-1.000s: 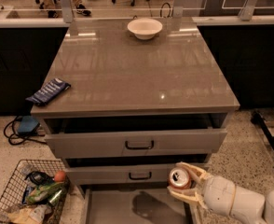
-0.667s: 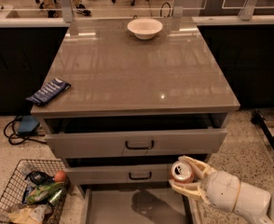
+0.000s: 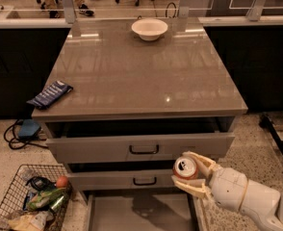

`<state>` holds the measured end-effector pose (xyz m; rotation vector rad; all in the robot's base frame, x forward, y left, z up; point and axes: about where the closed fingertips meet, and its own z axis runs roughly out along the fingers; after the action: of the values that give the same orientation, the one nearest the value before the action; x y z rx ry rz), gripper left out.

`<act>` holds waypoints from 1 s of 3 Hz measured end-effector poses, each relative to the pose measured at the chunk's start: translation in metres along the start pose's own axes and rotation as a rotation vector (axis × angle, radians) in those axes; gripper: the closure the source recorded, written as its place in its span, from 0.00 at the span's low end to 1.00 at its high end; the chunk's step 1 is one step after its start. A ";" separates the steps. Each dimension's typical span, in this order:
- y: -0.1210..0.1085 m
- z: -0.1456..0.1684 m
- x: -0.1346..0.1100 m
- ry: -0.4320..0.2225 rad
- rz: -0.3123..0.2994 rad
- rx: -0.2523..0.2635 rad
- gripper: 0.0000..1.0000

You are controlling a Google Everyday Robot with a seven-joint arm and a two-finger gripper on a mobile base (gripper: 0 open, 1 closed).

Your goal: Pick coke can from bottom drawer and place on counter

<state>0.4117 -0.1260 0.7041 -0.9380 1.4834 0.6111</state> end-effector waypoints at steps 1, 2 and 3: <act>-0.005 0.002 -0.004 -0.003 0.040 0.029 1.00; -0.015 -0.002 -0.033 0.002 0.076 0.098 1.00; -0.023 -0.010 -0.072 0.018 0.069 0.175 1.00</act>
Offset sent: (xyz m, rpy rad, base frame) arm 0.0160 -0.0122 0.0863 0.0593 0.0567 -0.2247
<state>0.4218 -0.1320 0.7792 -0.7616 1.5635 0.5146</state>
